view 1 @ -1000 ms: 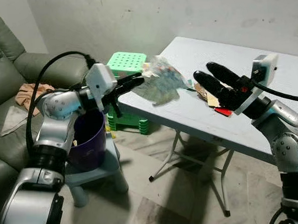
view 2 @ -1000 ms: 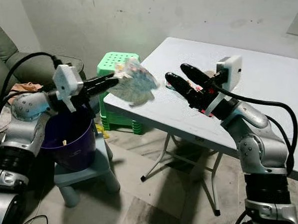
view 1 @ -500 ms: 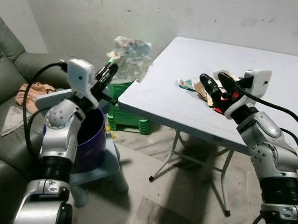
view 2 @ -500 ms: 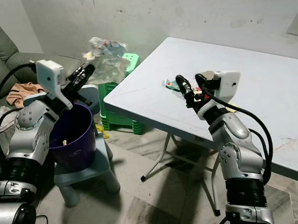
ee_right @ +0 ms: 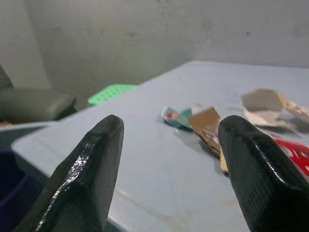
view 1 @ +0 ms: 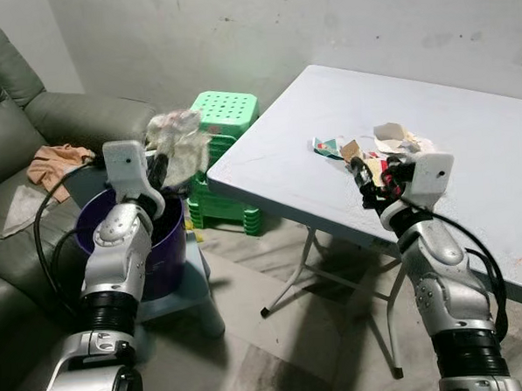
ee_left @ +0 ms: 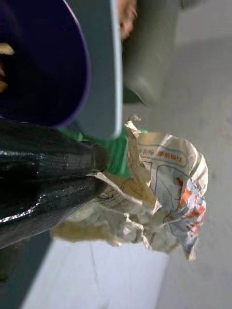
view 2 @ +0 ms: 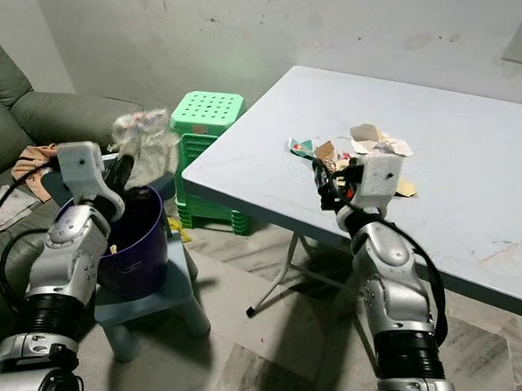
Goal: Picking trash to rubbish bin
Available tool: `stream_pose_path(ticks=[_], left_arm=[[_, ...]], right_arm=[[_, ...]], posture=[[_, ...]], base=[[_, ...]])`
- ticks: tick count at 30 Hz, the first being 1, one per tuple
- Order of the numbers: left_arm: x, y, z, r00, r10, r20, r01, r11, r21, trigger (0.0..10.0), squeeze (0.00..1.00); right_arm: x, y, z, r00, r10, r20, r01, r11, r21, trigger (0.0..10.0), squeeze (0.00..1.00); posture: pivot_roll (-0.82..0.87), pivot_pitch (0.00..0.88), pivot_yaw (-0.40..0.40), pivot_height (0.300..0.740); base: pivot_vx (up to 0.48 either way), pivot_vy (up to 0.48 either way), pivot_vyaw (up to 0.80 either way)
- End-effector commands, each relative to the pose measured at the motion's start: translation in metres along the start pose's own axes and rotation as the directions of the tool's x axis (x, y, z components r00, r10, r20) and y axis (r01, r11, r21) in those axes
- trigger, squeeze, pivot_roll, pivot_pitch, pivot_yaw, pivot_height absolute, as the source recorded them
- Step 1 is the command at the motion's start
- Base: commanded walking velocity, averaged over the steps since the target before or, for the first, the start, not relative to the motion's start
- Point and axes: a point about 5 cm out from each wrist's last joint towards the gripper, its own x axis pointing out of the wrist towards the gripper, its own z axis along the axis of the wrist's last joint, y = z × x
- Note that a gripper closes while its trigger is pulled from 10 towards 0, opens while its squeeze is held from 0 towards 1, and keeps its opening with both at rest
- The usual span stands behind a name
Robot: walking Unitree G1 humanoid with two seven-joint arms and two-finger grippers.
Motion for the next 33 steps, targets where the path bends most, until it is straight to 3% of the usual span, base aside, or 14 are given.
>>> stream_pose_path(ticks=[1,9,18,33], left_arm=[[-0.001,-0.002,-0.003,0.999,0.038,-0.020,-0.038,0.999,0.007,10.0,0.00],[-0.008,-0.014,-0.024,0.998,0.001,-0.060,-0.001,1.000,-0.006,10.0,0.00],[-0.016,-0.017,-0.035,0.996,0.000,-0.093,-0.003,0.999,-0.035,10.0,0.00],[-0.016,-0.015,-0.033,0.995,0.002,-0.095,-0.008,0.998,-0.057,10.0,0.00]], right_arm=[[-0.001,0.001,-0.008,1.000,-0.023,-0.017,0.022,0.999,-0.046,10.0,0.00],[-0.006,0.000,-0.028,0.994,-0.066,-0.089,0.051,0.987,-0.154,10.0,0.00],[-0.011,-0.004,-0.036,0.990,-0.095,-0.103,0.079,0.985,-0.154,10.0,0.00],[-0.012,-0.006,-0.038,0.988,-0.105,-0.112,0.084,0.981,-0.174,10.0,0.00]], posture=[[-0.04,0.005,-0.032,0.740],[-0.05,0.008,-0.035,0.740],[-0.05,0.013,-0.039,0.740],[-0.04,0.001,-0.048,0.740]], base=[[0.000,0.000,0.00],[0.000,0.000,0.00],[0.000,0.000,0.00],[0.000,0.066,0.00]])
